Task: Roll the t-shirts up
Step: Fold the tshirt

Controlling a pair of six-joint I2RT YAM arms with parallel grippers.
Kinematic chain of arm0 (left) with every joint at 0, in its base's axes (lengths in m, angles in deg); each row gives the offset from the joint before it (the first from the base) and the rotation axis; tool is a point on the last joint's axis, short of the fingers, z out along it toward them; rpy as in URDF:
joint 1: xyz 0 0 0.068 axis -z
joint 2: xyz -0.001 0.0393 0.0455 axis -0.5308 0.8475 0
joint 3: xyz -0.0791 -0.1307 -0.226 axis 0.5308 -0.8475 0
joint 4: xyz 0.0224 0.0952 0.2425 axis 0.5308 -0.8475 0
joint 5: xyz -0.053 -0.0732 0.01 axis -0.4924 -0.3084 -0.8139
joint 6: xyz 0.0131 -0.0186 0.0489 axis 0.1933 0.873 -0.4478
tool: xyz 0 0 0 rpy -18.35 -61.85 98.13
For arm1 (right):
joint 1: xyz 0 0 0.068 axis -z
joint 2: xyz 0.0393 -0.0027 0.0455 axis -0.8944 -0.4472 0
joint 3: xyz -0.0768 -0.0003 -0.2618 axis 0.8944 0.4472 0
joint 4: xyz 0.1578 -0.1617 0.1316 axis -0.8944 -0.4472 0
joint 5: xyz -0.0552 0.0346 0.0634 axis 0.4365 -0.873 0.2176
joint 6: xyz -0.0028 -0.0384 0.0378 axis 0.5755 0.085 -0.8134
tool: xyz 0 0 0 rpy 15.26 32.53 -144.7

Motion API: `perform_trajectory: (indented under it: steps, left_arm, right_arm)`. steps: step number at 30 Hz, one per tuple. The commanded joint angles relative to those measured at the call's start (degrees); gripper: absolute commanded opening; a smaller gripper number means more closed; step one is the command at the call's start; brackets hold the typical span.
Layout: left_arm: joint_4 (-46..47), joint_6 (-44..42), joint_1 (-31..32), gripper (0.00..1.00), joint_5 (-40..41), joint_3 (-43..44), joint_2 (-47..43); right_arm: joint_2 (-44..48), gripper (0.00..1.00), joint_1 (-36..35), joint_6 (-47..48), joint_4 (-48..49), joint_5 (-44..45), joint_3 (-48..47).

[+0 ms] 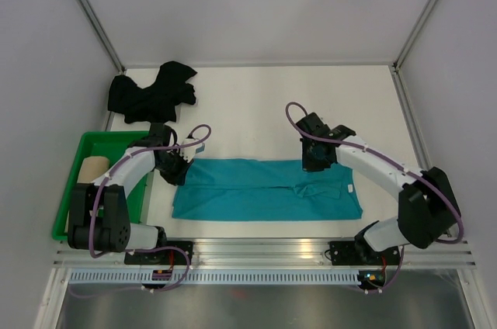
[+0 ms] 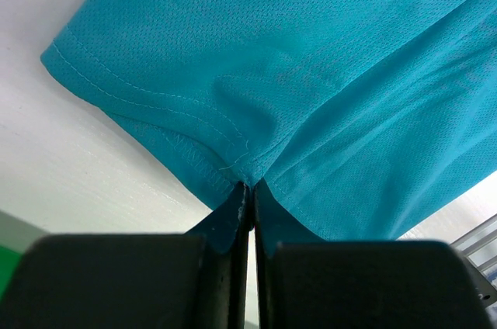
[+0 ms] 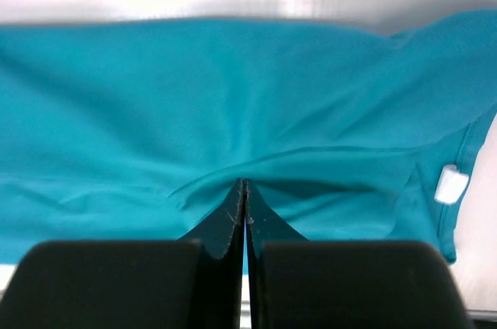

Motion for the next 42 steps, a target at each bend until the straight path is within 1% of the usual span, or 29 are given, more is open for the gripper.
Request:
perform_trajectory:
  steps: [1,4,7,12,14,17,19,21,23,24,25,26,27,31,32,34,35,36,37,38,39,40,41,42]
  left_arm:
    - [1.0,-2.5,0.2,0.06,0.1,0.4,-1.3]
    - [1.0,-2.6,0.2,0.06,-0.2,0.4,-1.3]
    - [1.1,-2.7,0.2,0.07,-0.6,0.5,-1.2]
    - [1.0,-2.8,0.2,0.07,-0.2,0.7,-1.3]
    - [1.1,-3.0,0.2,0.07,0.1,0.5,-1.4]
    - [1.1,-3.1,0.2,0.08,0.6,0.6,-1.4]
    - [1.0,-3.2,0.2,0.11,1.0,0.6,-1.8]
    - [1.0,-3.6,0.2,0.13,1.9,0.5,-2.3]
    - [0.9,-4.0,0.2,0.18,2.8,0.7,-2.8]
    - [0.7,-4.3,0.2,0.31,3.4,0.9,-3.4]
    - [0.3,-4.3,0.2,0.41,3.7,1.1,-3.7]
    - [-0.2,-4.2,0.2,0.48,4.0,1.5,-4.0]
    - [-1.0,-4.3,0.2,0.53,3.8,2.7,-4.3]
    - [-8.1,-5.7,0.2,0.55,3.7,8.2,-6.9]
    - [-11.3,-6.2,0.2,0.55,3.4,9.5,-7.6]
    - [-13.1,-7.5,0.3,0.56,1.9,13.2,-9.0]
    - [-12.3,-7.0,0.3,0.59,1.6,15.2,-9.4]
    - [-10.7,-3.9,0.5,0.60,1.2,16.1,-8.9]
    - [-9.3,-1.6,1.1,0.59,1.6,16.7,-8.0]
    - [-8.3,0.4,3.9,0.58,3.0,16.9,-4.8]
    - [-6.7,3.0,5.8,0.52,7.1,16.7,-3.0]
    - [-5.6,4.1,9.3,0.50,9.5,16.2,-1.3]
    - [-3.8,5.7,10.4,0.49,12.8,14.5,1.7]
    - [-0.7,6.4,11.0,0.48,14.0,13.6,2.8]
  right_arm:
    - [-4.5,0.00,2.7,2.5,3.3,1.2,2.1]
    - [-6.0,0.00,2.7,1.5,5.2,-0.9,5.5]
    - [-3.9,0.00,2.7,0.0,6.9,-4.7,9.8]
    - [3.5,0.00,2.1,-4.2,5.8,-5.1,14.9]
    - [5.0,0.00,1.5,-5.5,7.6,-7.0,18.0]
    - [4.0,0.00,0.9,-7.3,10.5,-8.8,22.2]
    - [3.4,0.00,1.0,-7.6,10.6,-7.6,22.9]
    - [3.5,0.00,0.9,-7.6,9.5,-4.7,22.3]
    - [4.7,0.00,1.0,-6.7,7.1,-2.0,19.9]
    - [4.9,0.00,1.0,-6.2,5.9,-1.0,18.7]
    - [5.2,0.00,1.0,-5.8,4.7,0.1,16.0]
    - [5.6,0.00,1.0,-4.8,2.3,1.3,14.5]
    - [5.6,0.00,1.0,-4.3,1.3,2.5,12.9]
    - [5.5,0.00,1.0,-3.0,-1.8,3.5,4.1]
    - [5.4,0.00,1.0,-2.3,-2.0,3.8,3.0]
    - [4.9,0.00,2.1,-1.2,-1.0,4.5,1.7]
    - [4.3,0.00,3.0,-0.1,0.5,4.7,1.8]
    - [3.6,0.00,5.3,0.7,1.7,4.3,2.3]
    - [3.0,0.00,6.9,1.2,2.9,2.0,3.7]
    - [1.6,0.00,8.8,1.5,5.8,0.2,4.6]
    - [1.1,0.00,12.8,2.1,7.5,-1.1,5.4]
    - [0.3,0.00,14.5,2.1,9.1,-1.7,7.1]
    - [-0.2,0.00,15.9,2.1,12.2,-1.2,7.8]
    - [-0.7,0.00,18.2,2.1,13.6,-0.9,8.9]
